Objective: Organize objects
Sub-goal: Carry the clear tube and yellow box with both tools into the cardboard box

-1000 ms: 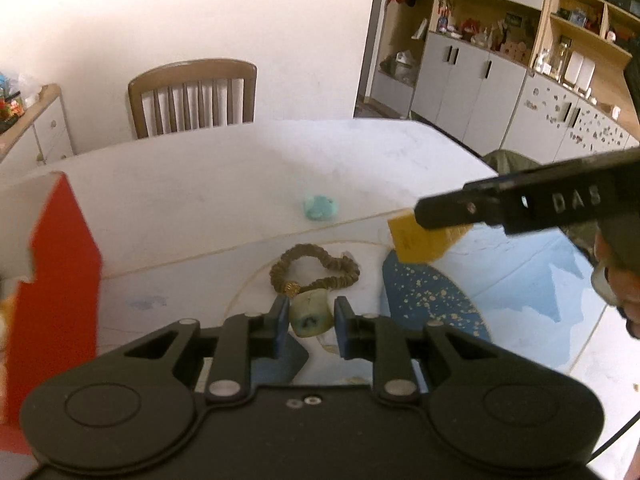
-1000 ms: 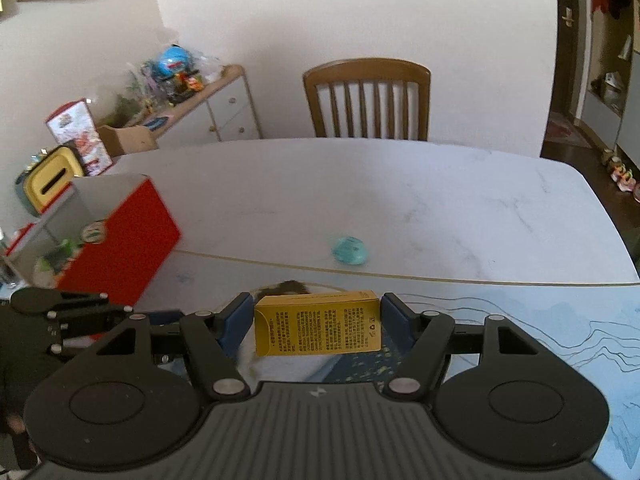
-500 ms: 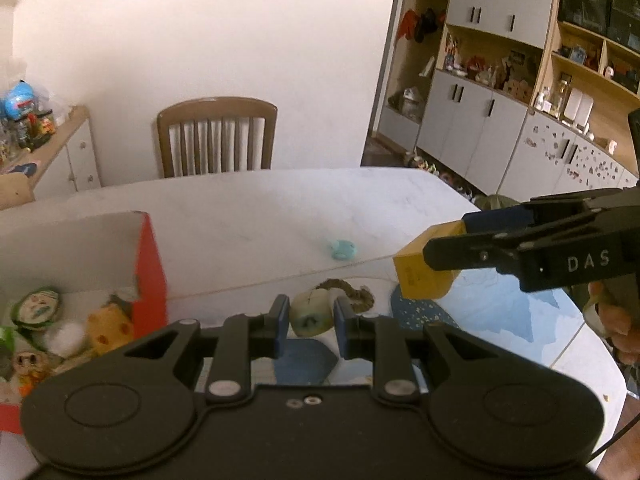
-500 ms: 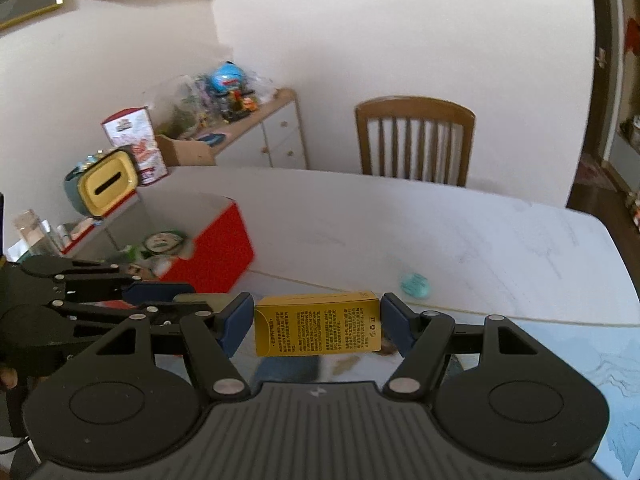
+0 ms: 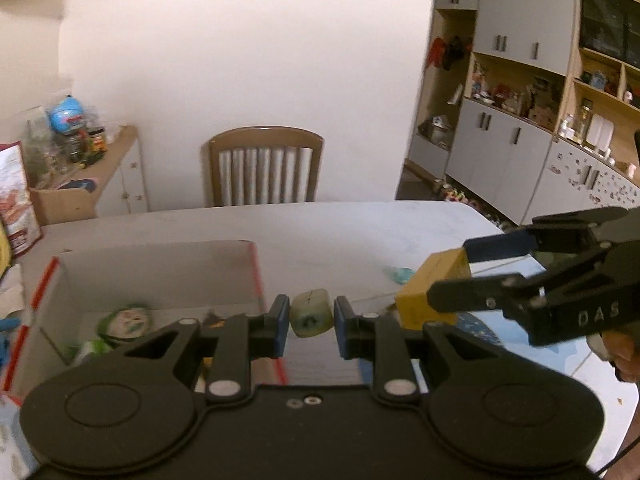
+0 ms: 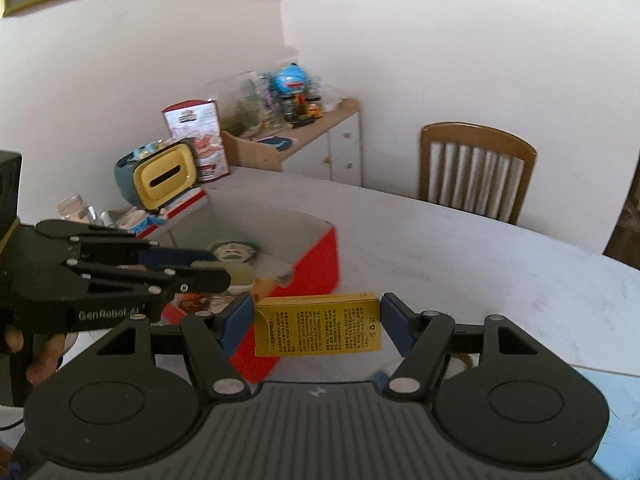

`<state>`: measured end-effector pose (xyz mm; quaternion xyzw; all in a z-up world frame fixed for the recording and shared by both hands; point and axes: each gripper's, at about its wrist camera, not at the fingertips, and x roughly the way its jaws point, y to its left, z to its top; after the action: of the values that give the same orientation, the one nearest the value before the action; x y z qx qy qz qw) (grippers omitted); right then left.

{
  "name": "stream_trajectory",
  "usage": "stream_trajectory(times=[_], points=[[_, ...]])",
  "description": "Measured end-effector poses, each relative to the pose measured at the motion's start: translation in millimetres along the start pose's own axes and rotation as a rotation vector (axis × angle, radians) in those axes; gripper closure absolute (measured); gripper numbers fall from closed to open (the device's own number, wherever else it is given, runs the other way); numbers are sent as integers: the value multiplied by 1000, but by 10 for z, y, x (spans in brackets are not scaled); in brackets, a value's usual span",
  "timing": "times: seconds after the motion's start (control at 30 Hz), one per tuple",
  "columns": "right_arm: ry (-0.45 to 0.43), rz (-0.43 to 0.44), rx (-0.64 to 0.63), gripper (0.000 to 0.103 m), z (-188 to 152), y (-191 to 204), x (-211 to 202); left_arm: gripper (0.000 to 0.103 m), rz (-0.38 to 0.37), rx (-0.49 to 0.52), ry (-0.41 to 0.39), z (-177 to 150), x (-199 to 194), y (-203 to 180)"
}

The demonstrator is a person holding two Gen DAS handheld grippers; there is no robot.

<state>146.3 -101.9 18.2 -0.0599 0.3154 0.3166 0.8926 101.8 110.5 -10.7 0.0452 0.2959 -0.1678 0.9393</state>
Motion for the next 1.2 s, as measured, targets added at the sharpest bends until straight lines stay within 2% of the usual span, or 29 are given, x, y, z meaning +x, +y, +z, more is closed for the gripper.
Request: stream_trajectory(times=[0.27, 0.57, 0.97, 1.2], points=[[19, 24, -26, 33, 104, 406, 248, 81, 27, -54, 9, -32, -102, 476], [42, 18, -34, 33, 163, 716, 585, 81, 61, -68, 22, -39, -110, 963], [108, -25, -17, 33, 201, 927, 1319, 81, 81, -108, 108, -89, 240, 1578], [151, -15, -27, 33, 192, 1076, 1786, 81, 67, -108, 151, -99, 513, 1802]])
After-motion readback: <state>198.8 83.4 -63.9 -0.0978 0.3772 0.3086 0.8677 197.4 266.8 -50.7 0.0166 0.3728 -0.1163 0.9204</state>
